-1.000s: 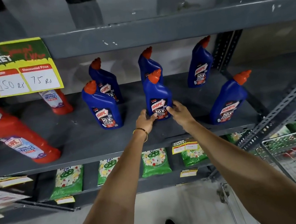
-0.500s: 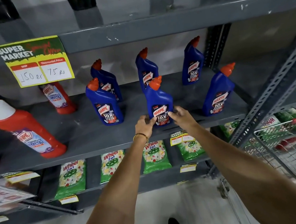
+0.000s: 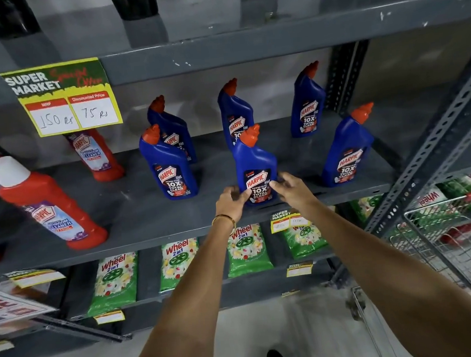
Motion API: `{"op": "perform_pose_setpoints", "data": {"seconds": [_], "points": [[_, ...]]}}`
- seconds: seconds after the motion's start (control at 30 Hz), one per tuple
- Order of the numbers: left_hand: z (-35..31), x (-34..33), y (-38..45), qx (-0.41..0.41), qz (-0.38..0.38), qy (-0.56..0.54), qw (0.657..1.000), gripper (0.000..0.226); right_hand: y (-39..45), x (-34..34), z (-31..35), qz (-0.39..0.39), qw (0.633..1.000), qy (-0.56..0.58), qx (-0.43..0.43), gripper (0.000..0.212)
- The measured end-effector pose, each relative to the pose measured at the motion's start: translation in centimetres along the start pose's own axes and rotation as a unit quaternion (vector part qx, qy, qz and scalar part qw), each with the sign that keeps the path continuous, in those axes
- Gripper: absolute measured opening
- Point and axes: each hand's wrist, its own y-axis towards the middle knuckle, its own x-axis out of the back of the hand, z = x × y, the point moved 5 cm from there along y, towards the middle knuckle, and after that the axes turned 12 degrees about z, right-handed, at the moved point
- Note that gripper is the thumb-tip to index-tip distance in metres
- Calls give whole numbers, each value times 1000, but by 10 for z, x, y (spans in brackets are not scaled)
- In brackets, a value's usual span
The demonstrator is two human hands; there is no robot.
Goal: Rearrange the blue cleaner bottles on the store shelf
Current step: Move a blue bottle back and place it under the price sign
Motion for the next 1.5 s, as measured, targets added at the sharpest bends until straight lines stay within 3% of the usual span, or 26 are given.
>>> {"op": "perform_pose_setpoints", "data": {"seconds": [0.07, 0.2, 0.27, 0.53, 0.63, 0.8, 1.1, 1.5], "points": [[2, 0, 0, 5, -1, -8, 1000, 48, 1, 2, -1, -5, 1000, -15, -21, 35], [10, 5, -3, 15, -16, -23, 1000, 53, 2, 4, -6, -31, 995, -2, -90, 67], [14, 11, -6, 15, -25, -22, 999, 53, 0, 4, -9, -64, 992, 15, -107, 73], [37, 64, -30, 9, -31, 4, 999, 58, -30, -28, -11, -230, 965, 30, -121, 57], [50, 88, -39, 8, -23, 24, 999, 59, -42, -55, -9, -251, 961, -1, -117, 39], [66, 122, -48, 15, -12, 48, 999, 61, -44, -100, -4, -231, 966, -28, -115, 37], [66, 171, -30, 18, -49, 43, 998, 61, 16, -154, 16, -106, 985, -42, -132, 55], [53, 180, 13, 2, -42, 36, 998, 44, 75, -182, 35, 15, 997, -14, -71, 62]]}}
